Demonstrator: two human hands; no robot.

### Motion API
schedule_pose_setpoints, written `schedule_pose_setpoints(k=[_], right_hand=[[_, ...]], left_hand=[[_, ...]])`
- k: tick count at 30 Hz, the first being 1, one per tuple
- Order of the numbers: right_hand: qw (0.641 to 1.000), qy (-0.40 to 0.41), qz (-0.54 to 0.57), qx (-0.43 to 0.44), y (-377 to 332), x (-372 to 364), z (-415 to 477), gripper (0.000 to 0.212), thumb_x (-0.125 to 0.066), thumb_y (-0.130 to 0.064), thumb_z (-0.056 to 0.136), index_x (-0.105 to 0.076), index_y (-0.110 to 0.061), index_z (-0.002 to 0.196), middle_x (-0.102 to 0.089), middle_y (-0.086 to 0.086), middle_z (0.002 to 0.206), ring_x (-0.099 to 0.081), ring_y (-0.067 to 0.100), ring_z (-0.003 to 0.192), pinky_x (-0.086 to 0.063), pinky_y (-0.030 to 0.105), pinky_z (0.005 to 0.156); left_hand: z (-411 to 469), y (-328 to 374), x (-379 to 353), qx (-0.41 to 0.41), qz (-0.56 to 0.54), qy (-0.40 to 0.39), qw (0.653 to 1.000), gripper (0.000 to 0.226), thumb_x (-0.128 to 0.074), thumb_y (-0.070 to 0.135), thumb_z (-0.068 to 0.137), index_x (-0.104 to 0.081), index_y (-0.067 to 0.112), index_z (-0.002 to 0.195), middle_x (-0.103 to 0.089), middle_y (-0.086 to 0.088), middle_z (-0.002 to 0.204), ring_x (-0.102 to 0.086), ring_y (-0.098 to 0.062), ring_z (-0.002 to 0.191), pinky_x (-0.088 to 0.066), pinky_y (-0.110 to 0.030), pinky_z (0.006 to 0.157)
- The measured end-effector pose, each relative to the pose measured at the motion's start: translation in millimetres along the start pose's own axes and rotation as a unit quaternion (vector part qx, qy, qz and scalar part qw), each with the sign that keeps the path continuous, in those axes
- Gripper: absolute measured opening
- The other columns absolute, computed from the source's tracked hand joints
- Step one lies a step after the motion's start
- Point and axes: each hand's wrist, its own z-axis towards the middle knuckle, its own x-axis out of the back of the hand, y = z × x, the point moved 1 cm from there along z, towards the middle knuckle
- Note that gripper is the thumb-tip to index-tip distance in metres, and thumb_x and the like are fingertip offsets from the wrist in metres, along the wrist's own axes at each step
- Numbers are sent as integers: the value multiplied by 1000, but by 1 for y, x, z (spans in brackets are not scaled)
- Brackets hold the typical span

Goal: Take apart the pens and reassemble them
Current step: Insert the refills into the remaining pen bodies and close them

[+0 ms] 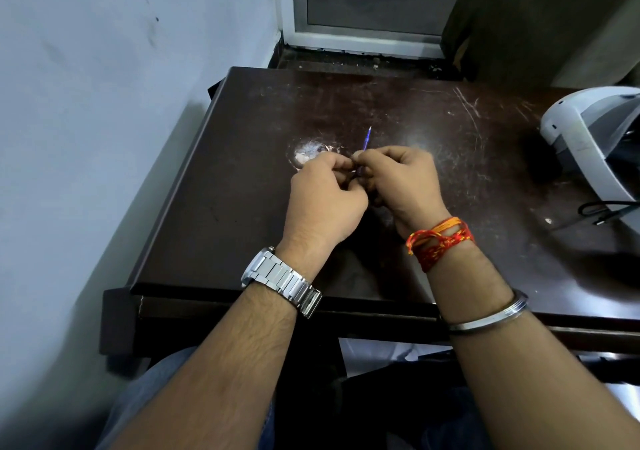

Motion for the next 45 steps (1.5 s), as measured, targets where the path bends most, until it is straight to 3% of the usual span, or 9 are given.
schedule_pose_setpoints(k=[3, 7, 9, 15, 19, 26, 31, 39, 45], right_hand=[[992, 103, 67, 42, -4, 6, 4, 25, -70, -20, 87, -65, -18, 62, -56, -7, 44, -51, 10, 42, -42, 28, 45], [965, 162, 197, 67, -10, 17, 10, 21, -65, -17, 92, -62, -14, 71, -57, -6, 52, -54, 8, 44, -45, 22, 42], [981, 129, 137, 45, -7, 15, 9, 25, -67, -17, 91, -62, -15, 67, -56, -7, 46, -52, 7, 41, -43, 22, 40], [999, 25, -6, 29, 2, -1, 3, 25, -76, -20, 83, -68, -15, 60, -59, -5, 46, -49, 3, 36, -39, 20, 41], [998, 11, -61, 24, 6, -2, 2, 25, -78, -28, 80, -71, -14, 60, -61, -6, 45, -50, 4, 38, -41, 23, 46], [986, -57, -155, -15, 13, -8, -2, 20, -81, -32, 72, -75, -20, 57, -70, 1, 55, -57, 10, 43, -48, 28, 50], [983, -66, -164, -42, 14, -16, -6, 23, -85, -23, 68, -72, -22, 49, -67, 1, 51, -53, 7, 35, -43, 23, 47], [964, -14, -264, 24, 9, -23, -9, 7, -77, -21, 76, -81, -15, 74, -74, 4, 72, -68, 12, 80, -48, 20, 70], [961, -28, -275, 29, 7, -26, -12, 9, -74, -23, 78, -81, -16, 77, -64, -2, 62, -63, 8, 72, -44, 16, 64]], left_hand=[[-1, 2, 3, 24, 14, -13, 1000, 8, -64, 20, 78, -67, 28, 78, -66, 15, 59, -61, 6, 55, -38, -3, 45], [4, 1, 19, 42, 16, 68, 997, 18, -58, 23, 81, -67, 25, 66, -65, 11, 64, -59, 10, 56, -34, 0, 41], [6, 2, 22, 37, 7, 84, 996, 17, -62, 26, 80, -68, 23, 65, -65, 10, 61, -55, 20, 58, -34, 0, 43], [2, 3, 11, 8, 53, 8, 999, 16, -75, 31, 73, -68, 30, 60, -63, 13, 53, -57, 14, 51, -34, -3, 41], [5, 0, 13, 20, 94, 1, 995, 19, -73, 27, 74, -71, 17, 58, -58, 7, 46, -57, 2, 45, -31, -8, 34], [3, -4, 17, 51, 184, -4, 982, 13, -63, 17, 77, -65, 5, 75, -65, -12, 74, -62, -31, 70, -34, -26, 45], [4, -6, 16, 47, 213, -15, 976, 13, -64, 13, 79, -58, 5, 70, -59, -9, 68, -58, -30, 65, -29, -26, 42], [10, -10, 26, 63, 159, 20, 985, 9, -64, 14, 72, -63, 6, 66, -62, -5, 63, -60, -21, 56, -34, -20, 35], [11, -9, 28, 60, 119, 65, 989, 25, -61, 10, 75, -47, 10, 54, -47, 0, 50, -45, -13, 44, -28, -13, 29]])
